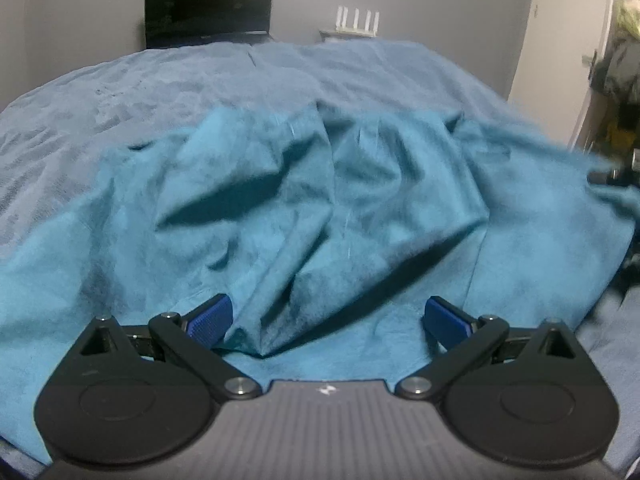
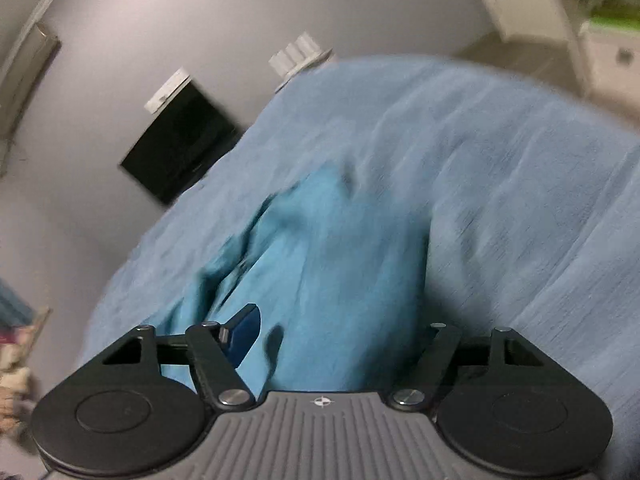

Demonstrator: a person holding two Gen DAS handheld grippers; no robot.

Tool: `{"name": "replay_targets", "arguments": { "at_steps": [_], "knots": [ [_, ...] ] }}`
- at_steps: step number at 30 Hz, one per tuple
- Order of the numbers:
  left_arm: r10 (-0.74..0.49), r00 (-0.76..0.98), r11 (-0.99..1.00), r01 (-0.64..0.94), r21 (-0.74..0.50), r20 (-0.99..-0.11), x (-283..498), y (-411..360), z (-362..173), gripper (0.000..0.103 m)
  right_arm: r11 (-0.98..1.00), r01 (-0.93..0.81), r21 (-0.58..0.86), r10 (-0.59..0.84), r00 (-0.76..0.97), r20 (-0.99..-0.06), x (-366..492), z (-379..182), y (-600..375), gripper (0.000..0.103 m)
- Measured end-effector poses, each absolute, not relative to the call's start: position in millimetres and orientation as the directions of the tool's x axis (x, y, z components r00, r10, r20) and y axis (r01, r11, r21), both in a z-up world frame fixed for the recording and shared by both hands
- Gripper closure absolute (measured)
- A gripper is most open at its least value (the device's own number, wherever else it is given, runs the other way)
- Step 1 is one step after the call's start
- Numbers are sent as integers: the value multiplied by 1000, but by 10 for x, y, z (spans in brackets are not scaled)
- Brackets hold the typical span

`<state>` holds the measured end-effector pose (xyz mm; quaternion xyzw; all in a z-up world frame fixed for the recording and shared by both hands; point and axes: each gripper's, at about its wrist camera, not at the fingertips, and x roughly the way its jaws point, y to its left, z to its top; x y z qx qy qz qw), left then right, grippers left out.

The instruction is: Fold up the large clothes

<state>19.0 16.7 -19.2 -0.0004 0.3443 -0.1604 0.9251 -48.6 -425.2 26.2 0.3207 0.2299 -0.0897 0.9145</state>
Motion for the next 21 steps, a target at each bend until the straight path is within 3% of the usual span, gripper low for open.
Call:
{"name": "replay_targets", "arguments": {
  "at_steps": [2,6,12,16,21],
  "knots": [
    [-328,755,944,275,-180,-568,196,324,6,0,815,322,482,-77,884,-460,-476,359,-4360,20],
    [-288,814,952,187,-240,-505,431,725,264,0,878,284,385,-76,877,-474,-186,539,-4494,20],
    [-100,803,995,65,-80,-587,1081,1117,276,0,946,184,266,-15,847,-532,345,654,-4407,20],
    [-92,763,996,78,-51,-640,1497,1343,130,0,988,89,123,0,810,-586,790,631,-4310,21],
    [-78,723,996,83,-26,-687,1898,1560,-93,0,989,52,139,51,759,-649,1302,489,-4384,15]
  ]
}}
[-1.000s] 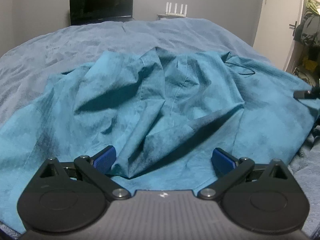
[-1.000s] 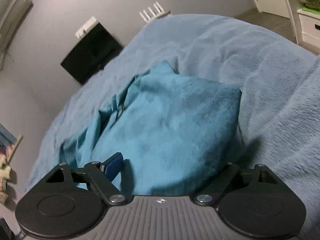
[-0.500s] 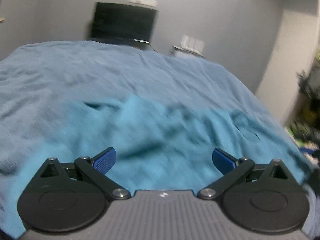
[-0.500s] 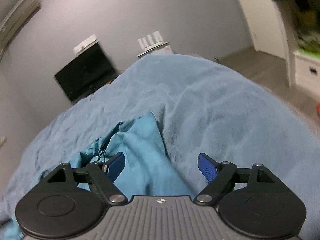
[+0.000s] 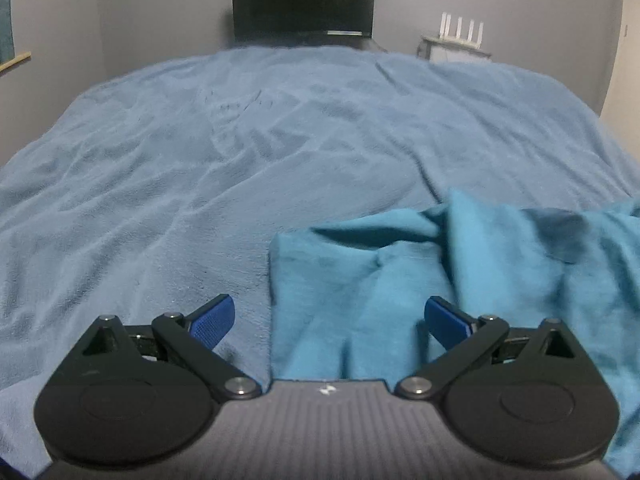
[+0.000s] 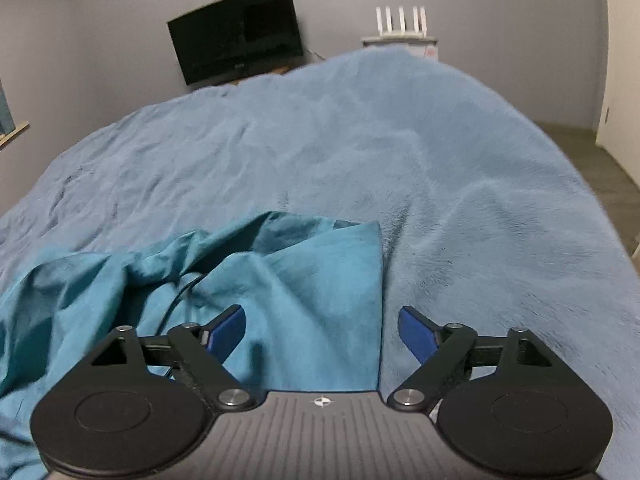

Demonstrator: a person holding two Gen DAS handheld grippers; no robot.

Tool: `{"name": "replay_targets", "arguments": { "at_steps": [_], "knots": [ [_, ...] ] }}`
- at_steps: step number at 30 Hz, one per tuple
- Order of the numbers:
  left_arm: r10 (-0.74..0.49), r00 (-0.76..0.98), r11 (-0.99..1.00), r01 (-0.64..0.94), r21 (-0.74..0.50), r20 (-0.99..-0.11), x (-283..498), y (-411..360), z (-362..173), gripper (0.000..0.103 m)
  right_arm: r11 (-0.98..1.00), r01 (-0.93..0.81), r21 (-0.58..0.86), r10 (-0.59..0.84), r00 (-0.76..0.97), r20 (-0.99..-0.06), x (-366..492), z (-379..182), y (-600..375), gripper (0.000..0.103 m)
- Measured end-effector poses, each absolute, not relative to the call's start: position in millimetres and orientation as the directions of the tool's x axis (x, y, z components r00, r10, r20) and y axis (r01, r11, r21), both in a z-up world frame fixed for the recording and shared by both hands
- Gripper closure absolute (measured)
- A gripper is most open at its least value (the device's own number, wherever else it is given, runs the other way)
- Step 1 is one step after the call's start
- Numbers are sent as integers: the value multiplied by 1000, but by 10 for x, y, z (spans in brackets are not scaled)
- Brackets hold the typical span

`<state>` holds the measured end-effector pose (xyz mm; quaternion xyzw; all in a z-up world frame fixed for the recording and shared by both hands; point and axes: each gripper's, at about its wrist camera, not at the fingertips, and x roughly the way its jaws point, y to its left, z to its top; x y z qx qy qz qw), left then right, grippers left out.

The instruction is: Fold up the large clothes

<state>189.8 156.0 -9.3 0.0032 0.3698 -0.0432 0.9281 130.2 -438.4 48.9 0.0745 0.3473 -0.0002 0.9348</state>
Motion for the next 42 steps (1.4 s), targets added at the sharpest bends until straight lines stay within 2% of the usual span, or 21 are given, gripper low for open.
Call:
{"name": "replay_targets", "arguments": {
  "at_steps": [4,9,10,11,13,14,15,16,17,18,20,21,22,25,28,34,38,42],
  "knots": [
    [-115,704,993,78,-84,-700,2105,1695,-279,0,991,30,133,67,740,-670,1599,306,-4431,14],
    [-188,702,979,74,-191,-687,2281,1816,-433,1,973,-22,229,167,751,-639,1754,108,-4493,14],
    [-208,699,972,72,-223,-684,2329,1852,-470,4,968,-33,250,189,753,-630,1773,73,-4507,13],
    [-227,697,965,68,-253,-681,2366,1875,-495,16,963,-40,267,204,755,-623,1793,41,-4521,14],
    [-275,689,946,69,-318,-671,2420,1896,-528,36,954,-52,294,230,757,-612,1811,-8,-4541,22],
    [-268,688,947,61,-315,-674,2456,1883,-536,51,952,-59,301,238,760,-604,1802,-30,-4547,26],
    [-267,685,951,73,-301,-678,2459,1858,-534,59,950,-74,302,248,766,-594,1776,-33,-4544,37],
    [-238,688,961,67,-267,-685,2447,1840,-524,81,954,-94,285,250,774,-582,1733,-13,-4520,48],
    [-188,690,975,43,-220,-699,2443,1834,-518,94,961,-112,251,241,784,-573,1687,17,-4480,53],
    [-190,696,975,49,-218,-693,2420,1840,-508,95,970,-129,205,224,796,-562,1641,53,-4418,66],
    [-201,720,972,65,-225,-665,2330,1819,-451,102,982,-138,131,187,814,-549,1554,109,-4326,75],
    [-195,729,976,82,-199,-656,2283,1779,-416,103,985,-139,106,174,825,-537,1502,136,-4291,84],
    [-176,744,983,96,-158,-645,2225,1713,-374,103,987,-141,84,164,837,-523,1451,165,-4264,89],
    [-156,786,988,123,-95,-599,2064,1573,-233,103,989,-146,10,133,868,-478,1303,281,-4161,95],
    [-169,810,985,164,-59,-562,1918,1436,-72,103,984,-143,-104,76,874,-480,1217,382,-3994,95],
    [-167,838,982,191,-8,-519,1771,1376,52,103,972,-126,-196,47,929,-367,941,600,-3813,97],
    [-169,847,985,168,-47,-504,1871,1423,140,103,963,-105,-248,34,961,-276,869,814,-3750,97],
    [-156,845,987,145,-61,-511,2263,1451,272,103,952,-104,-286,33,970,-240,1143,1036,-3732,97]
  ]
}}
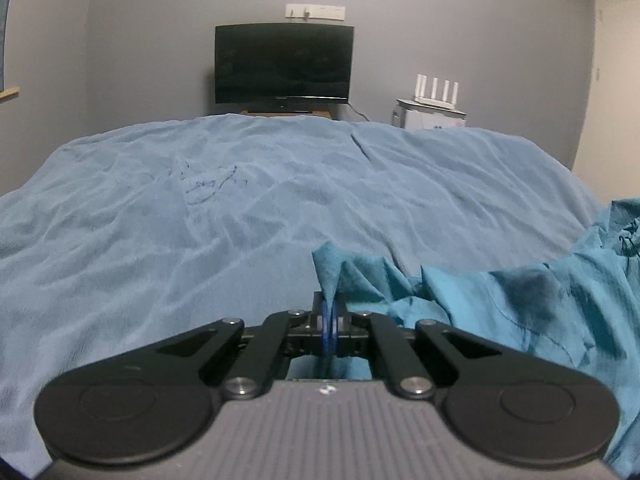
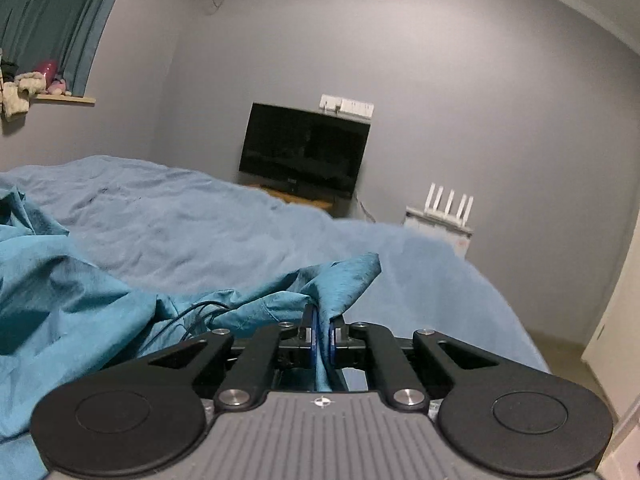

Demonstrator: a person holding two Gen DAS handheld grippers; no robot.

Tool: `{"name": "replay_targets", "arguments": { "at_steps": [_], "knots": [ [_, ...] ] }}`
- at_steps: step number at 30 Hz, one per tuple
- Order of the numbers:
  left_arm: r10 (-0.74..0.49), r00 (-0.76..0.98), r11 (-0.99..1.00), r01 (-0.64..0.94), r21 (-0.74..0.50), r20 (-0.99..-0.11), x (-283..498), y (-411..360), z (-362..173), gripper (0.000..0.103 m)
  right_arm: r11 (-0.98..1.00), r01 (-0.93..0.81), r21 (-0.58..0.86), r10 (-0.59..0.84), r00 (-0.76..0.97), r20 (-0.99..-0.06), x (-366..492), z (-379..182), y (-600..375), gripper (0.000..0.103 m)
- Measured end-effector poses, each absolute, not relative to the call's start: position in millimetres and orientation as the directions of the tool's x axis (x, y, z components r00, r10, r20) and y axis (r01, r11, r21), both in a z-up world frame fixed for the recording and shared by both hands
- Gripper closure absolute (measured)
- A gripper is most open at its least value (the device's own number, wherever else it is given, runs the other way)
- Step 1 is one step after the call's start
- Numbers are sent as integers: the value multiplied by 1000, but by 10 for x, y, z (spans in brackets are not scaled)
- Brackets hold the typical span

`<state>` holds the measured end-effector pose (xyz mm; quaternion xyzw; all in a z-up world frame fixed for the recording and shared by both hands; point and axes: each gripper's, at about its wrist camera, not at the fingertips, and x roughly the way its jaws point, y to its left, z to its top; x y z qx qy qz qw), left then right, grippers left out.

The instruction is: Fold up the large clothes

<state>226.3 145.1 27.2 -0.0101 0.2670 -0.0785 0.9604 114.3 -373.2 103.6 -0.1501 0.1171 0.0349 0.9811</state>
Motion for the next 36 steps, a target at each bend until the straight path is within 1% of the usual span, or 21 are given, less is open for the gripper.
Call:
{"name": "replay_targets", "arguments": {
  "at_steps": [3,6,7,8,9,10,12,13,14,16,18,20,22,24,26,29,30,33,36],
  "knots": [
    [-131,868,991,133,-31,-478,2577,1355,418,103,945,-61,-320,1,983,-185,1427,1189,-3725,97],
    [-92,902,996,92,-20,-422,2911,1254,545,103,956,-3,-294,-40,989,-139,1736,1315,-3798,97],
    [-87,906,996,83,-26,-414,3006,1215,547,103,959,17,-282,-59,989,-139,1826,1325,-3853,96],
    [-79,902,997,70,-36,-425,3102,1183,521,103,962,41,-270,-89,982,-169,1963,1301,-3902,95],
    [-51,893,998,35,-42,-447,3191,1149,478,101,965,55,-255,-110,972,-210,2064,1266,-3955,89],
    [-19,886,999,-2,-43,-464,3242,1119,431,98,968,80,-237,-143,955,-260,2168,1208,-4014,79],
    [5,871,999,-28,-40,-492,3270,1078,315,82,970,132,-206,-196,923,-332,2243,1104,-4100,64],
    [16,863,999,-34,-27,-505,3256,1059,269,57,973,138,-185,-196,916,-350,2206,1069,-4128,56],
    [28,860,999,-35,-5,-510,3211,1025,230,41,976,135,-169,-189,914,-360,2164,1040,-4129,54],
    [10,866,1000,5,30,-499,3060,932,193,40,986,93,-137,-139,914,-382,1999,982,-4087,53],
    [-52,872,996,79,34,-487,2836,796,183,40,992,47,-118,-90,917,-388,1800,912,-3982,51],
    [-137,863,986,166,17,-487,2609,591,182,36,996,-8,-87,-29,912,-410,1611,820,-3862,50],
    [-227,835,968,250,-23,-501,2396,348,155,36,998,-45,-43,21,898,-440,1507,739,-3701,49],
    [-287,803,953,296,-69,-522,2240,132,118,36,997,-71,2,64,887,-458,1421,685,-3603,48],
    [-328,775,940,324,-106,-539,2112,-74,38,36,996,-87,15,84,877,-473,1350,640,-3511,47],
    [-346,739,929,355,-102,-578,1987,-360,-173,36,996,-93,-14,72,852,-518,1365,532,-3395,47],
    [-333,731,932,350,-92,-596,1920,-461,-242,36,996,-85,-32,54,841,-538,1368,470,-3374,48],
    [-276,710,947,317,-56,-648,1889,-494,-495,35,995,-34,-95,-24,839,-543,1278,298,-3432,48],
    [-296,712,946,310,-93,-637,1857,-394,-601,33,994,32,-108,-86,833,-546,1220,135,-3621,47]
  ]
}}
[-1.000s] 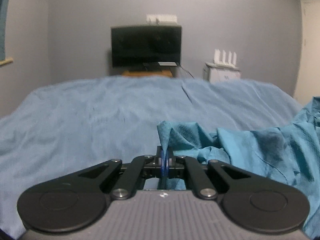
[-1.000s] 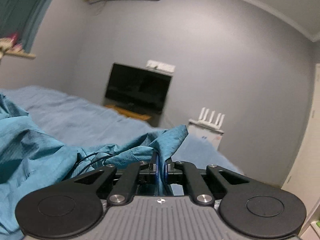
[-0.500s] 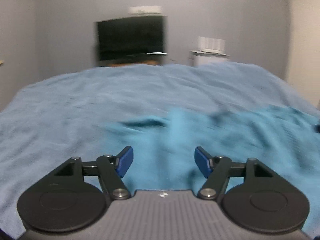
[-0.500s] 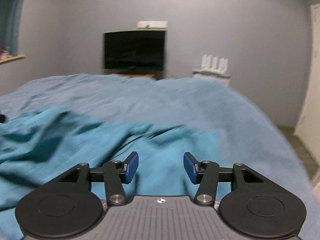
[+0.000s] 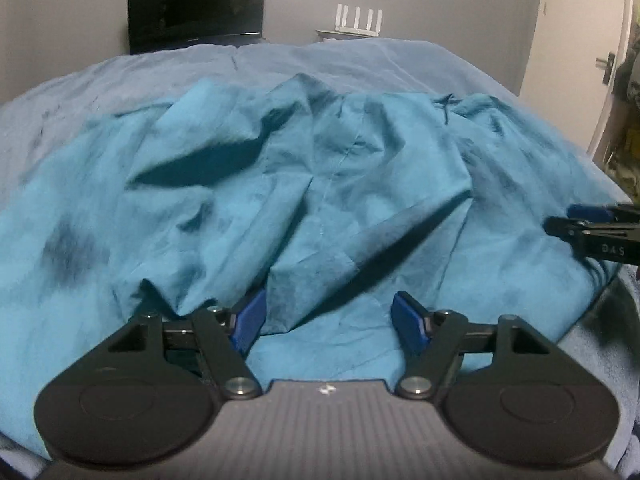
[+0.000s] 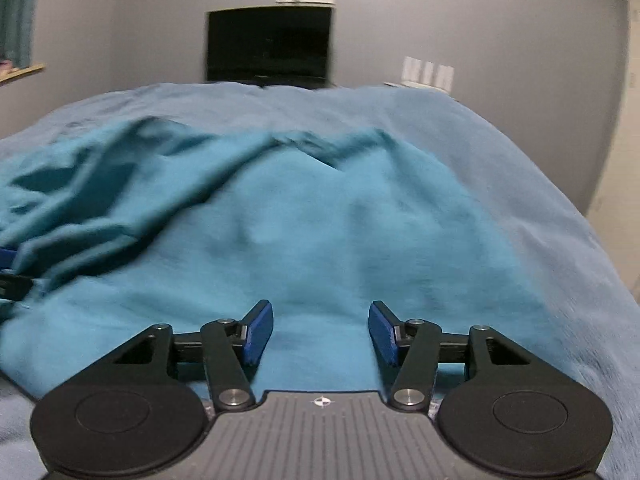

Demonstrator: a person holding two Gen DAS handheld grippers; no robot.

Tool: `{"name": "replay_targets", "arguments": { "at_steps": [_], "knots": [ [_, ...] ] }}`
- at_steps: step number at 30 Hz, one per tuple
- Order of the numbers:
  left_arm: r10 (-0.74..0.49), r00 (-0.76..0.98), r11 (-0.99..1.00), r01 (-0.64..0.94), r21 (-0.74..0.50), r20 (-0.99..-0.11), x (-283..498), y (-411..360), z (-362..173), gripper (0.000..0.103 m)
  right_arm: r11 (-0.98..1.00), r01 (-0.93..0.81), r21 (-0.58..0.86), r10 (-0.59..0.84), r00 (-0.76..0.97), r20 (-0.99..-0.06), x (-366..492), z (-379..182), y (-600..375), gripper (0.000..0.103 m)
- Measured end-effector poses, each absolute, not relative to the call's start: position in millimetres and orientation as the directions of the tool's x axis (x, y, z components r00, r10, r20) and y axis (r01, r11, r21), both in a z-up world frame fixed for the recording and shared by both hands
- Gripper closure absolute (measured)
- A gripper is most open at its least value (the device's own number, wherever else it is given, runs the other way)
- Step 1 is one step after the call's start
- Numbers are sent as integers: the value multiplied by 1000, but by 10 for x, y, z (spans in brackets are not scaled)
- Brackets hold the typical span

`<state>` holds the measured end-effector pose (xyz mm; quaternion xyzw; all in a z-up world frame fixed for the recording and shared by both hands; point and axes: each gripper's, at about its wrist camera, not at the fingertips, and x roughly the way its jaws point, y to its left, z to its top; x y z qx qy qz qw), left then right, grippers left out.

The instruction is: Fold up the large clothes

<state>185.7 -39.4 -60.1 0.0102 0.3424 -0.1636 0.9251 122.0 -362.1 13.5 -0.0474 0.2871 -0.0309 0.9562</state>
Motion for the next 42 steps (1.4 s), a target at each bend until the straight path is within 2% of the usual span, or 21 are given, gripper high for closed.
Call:
{"name": "replay_targets", "arguments": {
  "at_steps": [4,6,7,10,13,16,19,21,23,27,29,31,35,36,37,39,42],
  "knots": [
    [-248,729,956,291,-39,-637,1791,-441,-489,33,994,102,-26,-100,826,-555,1112,248,-3758,44],
    [-238,745,963,263,-53,-624,1747,-445,-386,32,986,149,76,-84,833,-547,977,349,-3851,41],
    [-258,753,960,269,-74,-606,1690,-463,-336,31,973,177,150,-70,840,-537,872,392,-3907,37],
    [-298,770,949,305,-84,-565,1510,-481,-244,31,902,259,346,-47,855,-516,501,426,-4098,32],
    [-316,769,940,332,-76,-555,1440,-582,-199,31,805,344,484,-32,839,-543,296,344,-4290,31],
    [-327,763,935,346,-75,-557,1438,-665,-223,31,727,370,579,41,818,-574,238,204,-4395,31],
    [-327,744,933,352,-75,-583,1506,-704,-297,31,710,381,593,50,812,-582,250,43,-4387,31],
    [-330,727,933,350,-89,-602,1554,-710,-374,31,696,364,619,59,830,-555,318,-44,-4415,31],
    [-348,721,931,342,-128,-599,1578,-676,-442,27,706,328,627,52,860,-508,389,-79,-4442,30],
    [-362,725,930,321,-177,-587,1646,-632,-482,24,687,318,653,54,874,-482,590,-227,-4526,30],
    [-352,736,935,309,-176,-578,1681,-645,-482,24,674,317,667,44,885,-464,613,-254,-4550,32],
    [-360,719,931,314,-183,-594,1732,-676,-523,24,706,301,641,12,899,-437,612,-181,-4495,42],
    [-334,702,931,349,-104,-629,1771,-822,-680,24,778,263,570,-14,915,-403,639,-51,-4339,43],
    [-322,701,931,355,-81,-636,1771,-865,-715,24,777,270,569,-20,914,-406,652,-48,-4336,49],
    [-307,702,932,359,-53,-643,1772,-918,-756,24,788,277,550,-34,911,-411,661,-12,-4299,59],
    [-283,705,931,366,-9,-650,1774,-989,-813,24,856,236,460,-53,925,-375,627,168,-4122,70],
    [-286,720,921,390,28,-632,1754,-1017,-829,24,958,127,257,-44,951,-307,587,549,-3636,79]
  ]
}}
